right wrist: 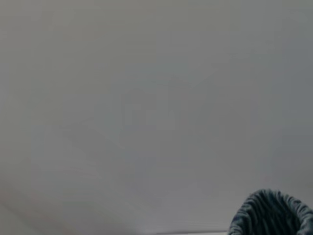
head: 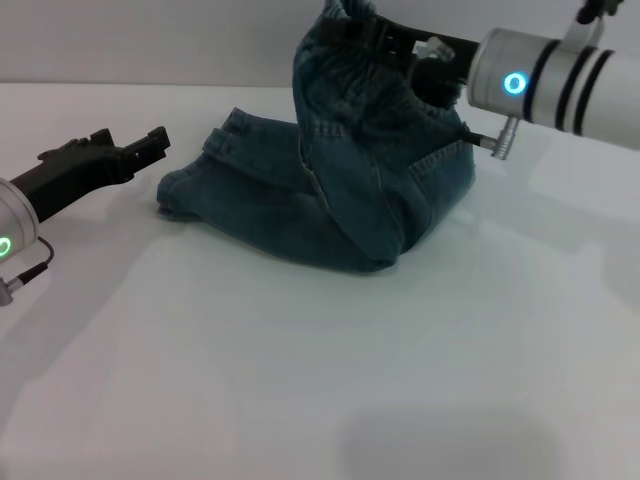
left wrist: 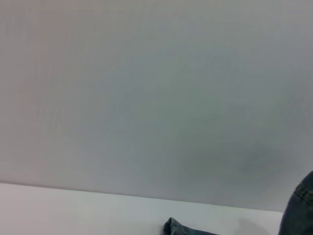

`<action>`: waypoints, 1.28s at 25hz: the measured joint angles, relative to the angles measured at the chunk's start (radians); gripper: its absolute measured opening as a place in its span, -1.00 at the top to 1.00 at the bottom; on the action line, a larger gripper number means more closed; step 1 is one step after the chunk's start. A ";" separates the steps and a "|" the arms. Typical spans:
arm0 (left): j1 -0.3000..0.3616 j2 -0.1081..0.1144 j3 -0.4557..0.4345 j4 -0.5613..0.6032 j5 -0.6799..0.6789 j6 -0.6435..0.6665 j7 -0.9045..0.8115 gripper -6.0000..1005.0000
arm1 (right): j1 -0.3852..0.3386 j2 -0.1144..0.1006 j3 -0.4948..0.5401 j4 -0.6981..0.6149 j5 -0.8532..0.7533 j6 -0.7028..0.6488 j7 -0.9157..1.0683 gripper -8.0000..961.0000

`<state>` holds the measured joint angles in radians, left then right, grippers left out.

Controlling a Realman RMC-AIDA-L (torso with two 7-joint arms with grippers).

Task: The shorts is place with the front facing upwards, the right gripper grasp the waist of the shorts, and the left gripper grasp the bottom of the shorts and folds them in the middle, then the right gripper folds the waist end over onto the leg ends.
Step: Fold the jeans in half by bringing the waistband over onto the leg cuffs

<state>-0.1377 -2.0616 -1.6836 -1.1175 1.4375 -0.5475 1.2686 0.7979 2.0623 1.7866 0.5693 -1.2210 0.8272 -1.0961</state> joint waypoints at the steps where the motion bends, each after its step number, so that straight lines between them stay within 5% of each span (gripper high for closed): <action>1: -0.001 0.000 0.000 0.000 0.000 0.000 0.000 -0.68 | 0.008 0.001 -0.009 -0.003 0.000 -0.010 0.002 0.87; 30: -0.066 -0.005 0.029 0.024 -0.006 0.005 0.018 -0.68 | 0.096 0.007 -0.180 -0.018 -0.003 -0.120 0.021 0.62; 32: -0.068 -0.005 0.029 0.025 -0.007 0.007 0.018 -0.68 | 0.091 0.007 -0.180 -0.016 -0.007 -0.123 0.021 0.43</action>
<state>-0.2054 -2.0665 -1.6542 -1.0921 1.4307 -0.5408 1.2870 0.8892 2.0691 1.6061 0.5529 -1.2285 0.7039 -1.0749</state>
